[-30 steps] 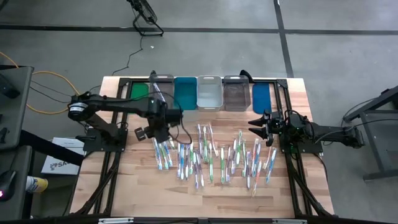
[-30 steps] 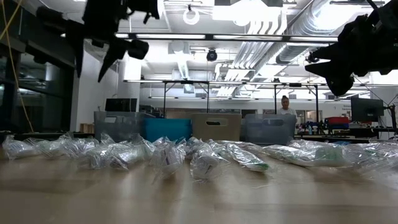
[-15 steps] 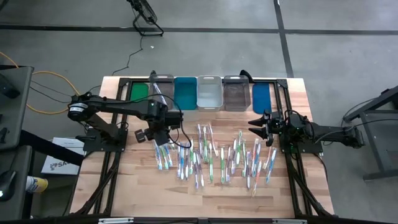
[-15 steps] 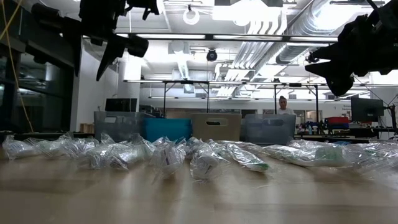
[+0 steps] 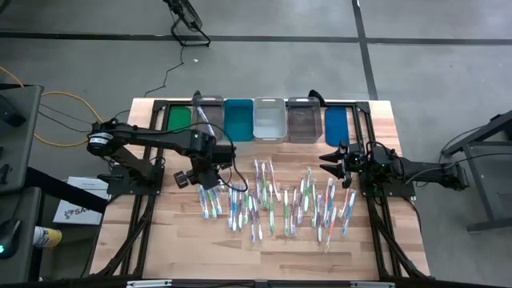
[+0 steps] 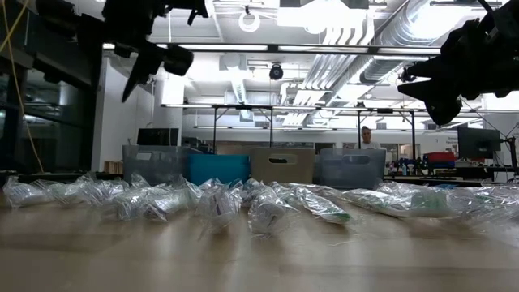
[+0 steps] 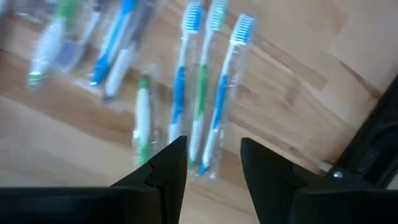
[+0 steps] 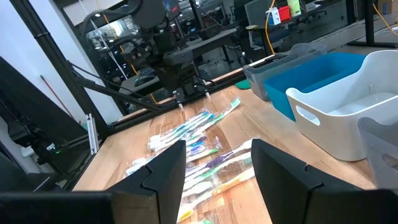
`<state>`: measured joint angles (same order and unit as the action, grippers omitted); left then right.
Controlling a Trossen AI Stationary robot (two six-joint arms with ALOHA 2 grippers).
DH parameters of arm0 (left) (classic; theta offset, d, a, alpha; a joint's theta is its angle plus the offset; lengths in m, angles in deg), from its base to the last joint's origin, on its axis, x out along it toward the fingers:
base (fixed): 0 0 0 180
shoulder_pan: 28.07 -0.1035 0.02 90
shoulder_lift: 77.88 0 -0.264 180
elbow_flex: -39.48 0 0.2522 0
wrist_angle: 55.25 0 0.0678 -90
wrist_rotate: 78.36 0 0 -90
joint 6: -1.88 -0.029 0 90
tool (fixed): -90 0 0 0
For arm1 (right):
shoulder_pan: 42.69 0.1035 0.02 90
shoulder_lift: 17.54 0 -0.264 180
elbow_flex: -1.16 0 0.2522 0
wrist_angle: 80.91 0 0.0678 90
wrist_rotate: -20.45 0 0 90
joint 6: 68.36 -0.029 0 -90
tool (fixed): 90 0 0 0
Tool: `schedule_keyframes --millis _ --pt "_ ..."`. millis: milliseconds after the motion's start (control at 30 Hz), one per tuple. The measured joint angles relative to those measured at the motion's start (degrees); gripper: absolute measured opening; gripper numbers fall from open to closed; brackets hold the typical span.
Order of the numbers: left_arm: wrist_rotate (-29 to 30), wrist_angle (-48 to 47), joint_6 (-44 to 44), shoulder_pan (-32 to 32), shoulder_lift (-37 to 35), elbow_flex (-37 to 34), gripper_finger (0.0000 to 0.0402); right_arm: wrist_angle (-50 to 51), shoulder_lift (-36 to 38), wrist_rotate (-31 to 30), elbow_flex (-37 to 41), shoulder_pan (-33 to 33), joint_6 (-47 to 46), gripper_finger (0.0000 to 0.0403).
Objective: Pick & Place Toothbrushes
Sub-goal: Put the blue toothbrush into the left black bin
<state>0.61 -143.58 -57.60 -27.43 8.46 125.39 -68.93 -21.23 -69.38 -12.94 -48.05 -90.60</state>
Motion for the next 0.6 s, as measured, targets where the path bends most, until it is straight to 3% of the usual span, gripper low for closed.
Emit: schedule_keyframes --millis 467,600 --pt "0.3 13.3 5.7 7.4 -2.9 -19.9 0.0147 0.0 0.0 0.0 0.0 0.0 0.0 0.0176" --pt "3.8 20.0 5.3 7.8 -5.4 -23.9 0.0147 0.1 0.0 0.0 0.0 0.0 0.0 0.0176"
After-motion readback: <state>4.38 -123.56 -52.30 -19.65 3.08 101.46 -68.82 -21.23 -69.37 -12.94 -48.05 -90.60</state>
